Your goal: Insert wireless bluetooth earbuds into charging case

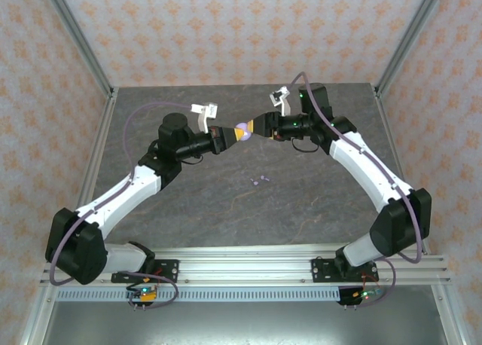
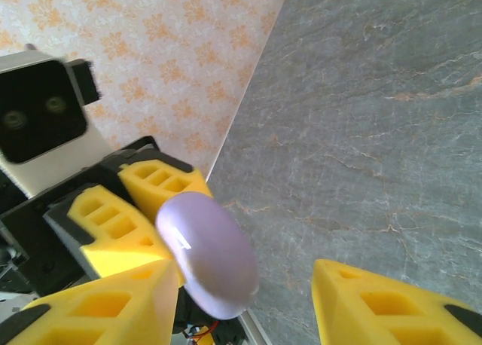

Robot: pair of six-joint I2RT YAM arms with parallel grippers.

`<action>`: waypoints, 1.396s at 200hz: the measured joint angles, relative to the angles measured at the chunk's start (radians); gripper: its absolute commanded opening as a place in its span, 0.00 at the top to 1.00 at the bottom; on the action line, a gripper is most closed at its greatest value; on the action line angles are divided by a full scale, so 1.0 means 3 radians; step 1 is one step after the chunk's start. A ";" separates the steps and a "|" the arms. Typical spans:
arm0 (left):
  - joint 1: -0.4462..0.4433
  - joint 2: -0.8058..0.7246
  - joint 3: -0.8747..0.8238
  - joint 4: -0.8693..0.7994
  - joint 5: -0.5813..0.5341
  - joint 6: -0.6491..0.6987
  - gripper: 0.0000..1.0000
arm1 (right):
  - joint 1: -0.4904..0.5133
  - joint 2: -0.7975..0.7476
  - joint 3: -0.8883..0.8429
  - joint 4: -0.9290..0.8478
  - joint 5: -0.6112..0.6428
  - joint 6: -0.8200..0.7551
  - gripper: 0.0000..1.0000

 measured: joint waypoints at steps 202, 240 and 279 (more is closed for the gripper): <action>-0.0159 -0.0132 -0.0161 0.0528 -0.0036 0.0327 0.78 | 0.0022 -0.0175 0.0023 0.0107 -0.0412 -0.0182 0.58; -0.0156 -0.0098 -0.0111 0.0556 0.0022 0.0247 0.78 | 0.0020 -0.0175 0.0023 0.0117 -0.0440 -0.0237 0.71; -0.0150 -0.0097 -0.0097 0.0544 0.0067 0.0195 0.71 | 0.0006 -0.0175 0.0025 0.0109 -0.0444 -0.0284 0.79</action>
